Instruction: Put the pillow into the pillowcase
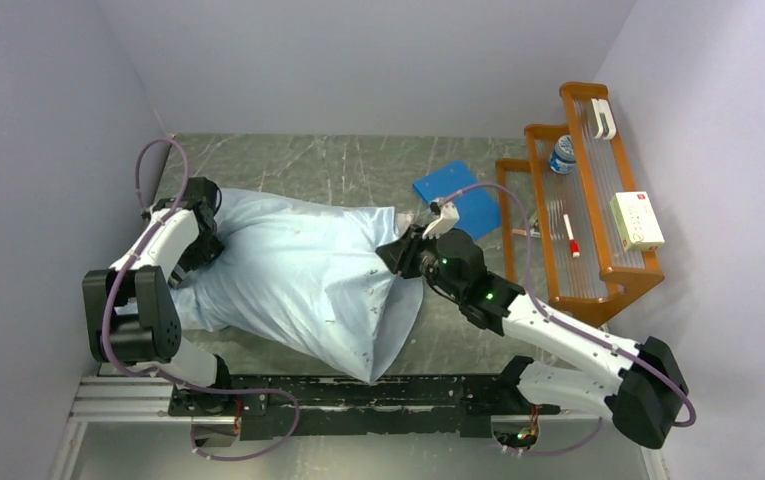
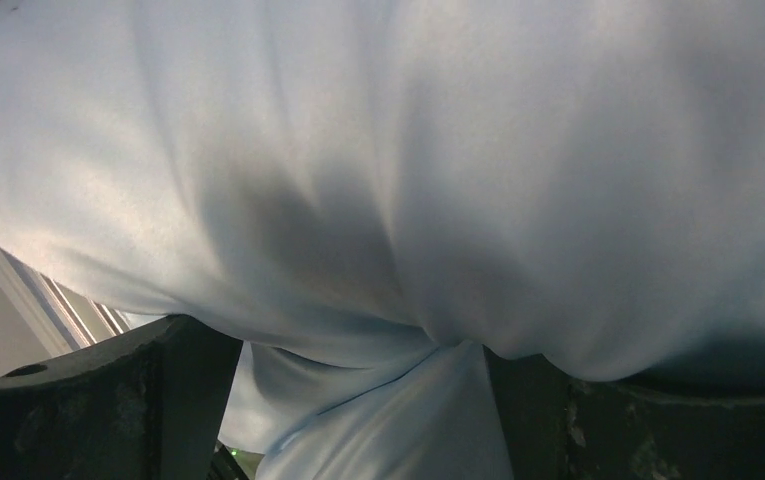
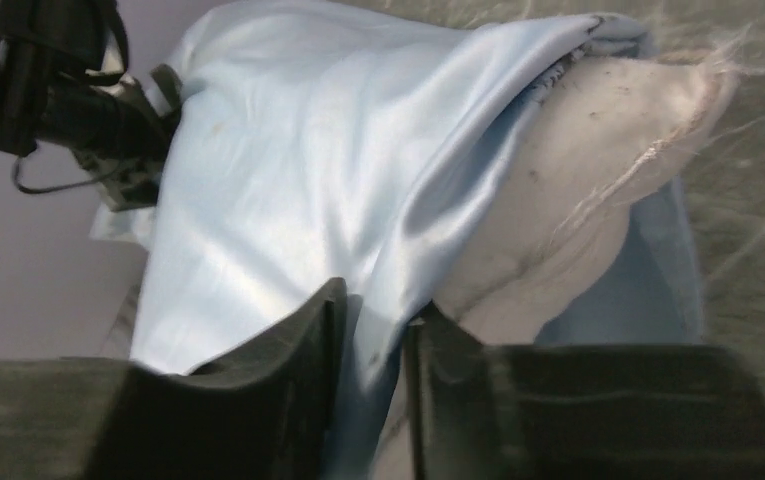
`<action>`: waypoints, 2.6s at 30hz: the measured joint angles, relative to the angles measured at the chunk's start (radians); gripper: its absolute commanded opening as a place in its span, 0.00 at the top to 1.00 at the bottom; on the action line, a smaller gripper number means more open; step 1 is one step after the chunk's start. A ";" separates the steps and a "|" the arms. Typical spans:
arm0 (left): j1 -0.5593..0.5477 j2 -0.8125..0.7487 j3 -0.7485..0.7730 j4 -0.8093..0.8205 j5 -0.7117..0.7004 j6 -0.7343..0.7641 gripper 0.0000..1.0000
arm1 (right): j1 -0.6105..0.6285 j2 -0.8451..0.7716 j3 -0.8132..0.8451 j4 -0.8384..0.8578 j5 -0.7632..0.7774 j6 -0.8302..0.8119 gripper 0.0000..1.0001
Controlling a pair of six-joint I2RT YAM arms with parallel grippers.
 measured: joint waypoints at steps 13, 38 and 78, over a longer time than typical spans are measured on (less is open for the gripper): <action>0.005 0.014 0.009 0.022 0.017 0.077 0.07 | -0.034 -0.247 -0.153 -0.039 0.283 -0.352 0.45; 0.005 0.008 0.008 0.031 0.018 0.095 0.07 | -0.327 0.418 -0.125 0.454 -0.219 -0.401 0.42; -0.018 -0.108 0.032 0.143 0.199 0.048 0.03 | -0.523 0.341 0.408 0.053 0.077 -0.353 0.13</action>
